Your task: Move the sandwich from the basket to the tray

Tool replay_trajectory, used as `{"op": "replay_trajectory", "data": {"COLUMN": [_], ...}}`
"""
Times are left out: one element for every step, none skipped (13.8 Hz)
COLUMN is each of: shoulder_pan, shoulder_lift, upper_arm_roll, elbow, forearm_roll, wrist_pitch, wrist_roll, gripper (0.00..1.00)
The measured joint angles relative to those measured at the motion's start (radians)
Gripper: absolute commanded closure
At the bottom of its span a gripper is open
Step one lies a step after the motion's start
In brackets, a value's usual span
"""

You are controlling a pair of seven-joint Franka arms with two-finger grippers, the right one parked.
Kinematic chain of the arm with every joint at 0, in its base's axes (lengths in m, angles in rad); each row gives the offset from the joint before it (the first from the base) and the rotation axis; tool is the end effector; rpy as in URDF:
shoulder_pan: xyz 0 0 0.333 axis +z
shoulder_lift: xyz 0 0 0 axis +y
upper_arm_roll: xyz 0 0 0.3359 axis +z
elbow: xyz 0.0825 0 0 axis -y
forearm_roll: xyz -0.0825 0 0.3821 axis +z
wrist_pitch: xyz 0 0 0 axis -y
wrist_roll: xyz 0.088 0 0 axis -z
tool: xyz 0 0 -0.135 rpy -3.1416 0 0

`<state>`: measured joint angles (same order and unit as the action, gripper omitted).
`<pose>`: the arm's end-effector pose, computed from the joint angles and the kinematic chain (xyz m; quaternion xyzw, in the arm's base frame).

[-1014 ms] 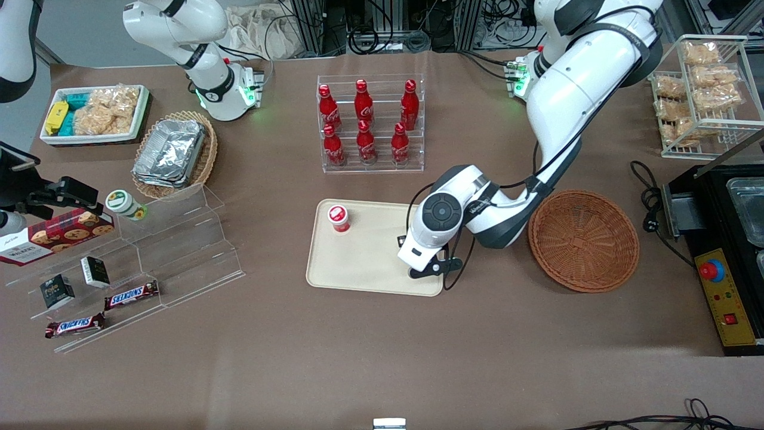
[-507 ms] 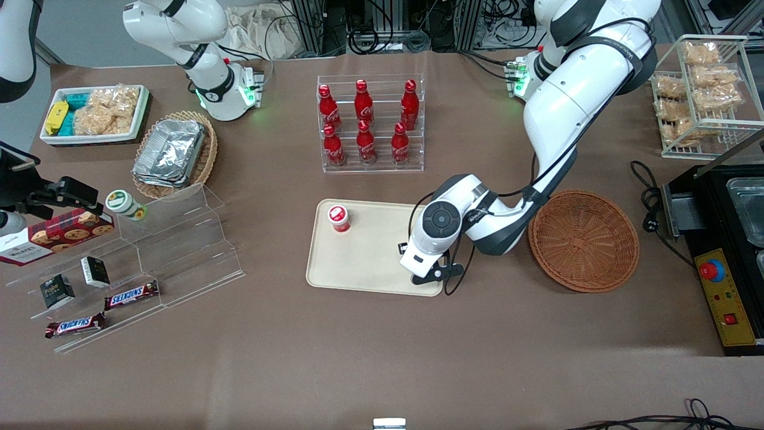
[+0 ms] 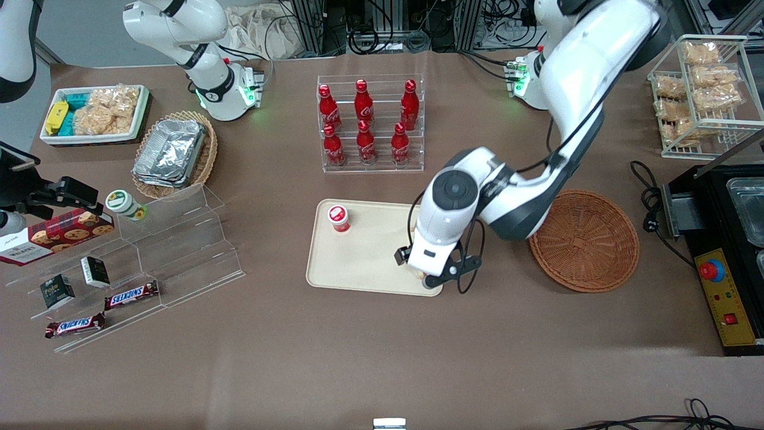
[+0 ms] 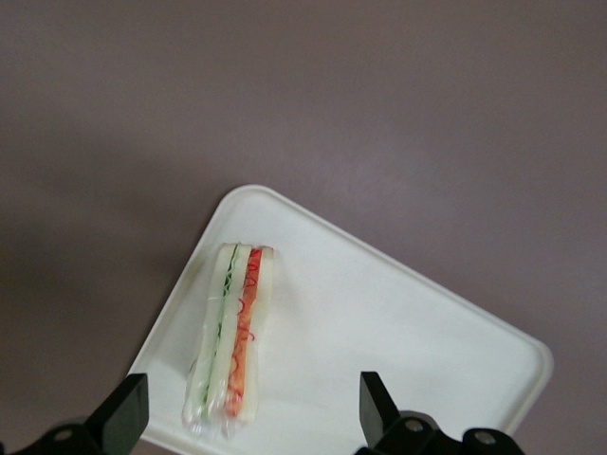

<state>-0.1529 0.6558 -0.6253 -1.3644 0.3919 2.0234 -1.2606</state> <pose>0.6110 -0.4179 0.3850 0.9722 0.2255 0.0343 0.0524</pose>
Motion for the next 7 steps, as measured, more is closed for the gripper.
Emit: {"op": "replay_trajectory", "data": {"shoulder_pan": [0.007, 0.022, 0.045, 0.074, 0.106, 0.136, 0.163], "shoulder_lift": [-0.065, -0.127, -0.187, -0.243, -0.292, -0.332, -0.362], "upper_arm_roll": [0.002, 0.005, 0.006, 0.008, 0.009, 0.010, 0.011], "elbow": [0.001, 0.002, 0.003, 0.002, 0.002, 0.000, -0.004], "forearm_roll": [-0.020, -0.041, -0.065, -0.086, -0.100, -0.110, -0.118], "wrist_pitch": [-0.037, -0.076, -0.117, -0.161, -0.207, -0.244, -0.265], "wrist_roll": [-0.020, -0.032, -0.037, -0.037, -0.037, -0.031, -0.013], "gripper": [0.00, 0.00, 0.00, 0.00, 0.00, 0.00, 0.00]}}
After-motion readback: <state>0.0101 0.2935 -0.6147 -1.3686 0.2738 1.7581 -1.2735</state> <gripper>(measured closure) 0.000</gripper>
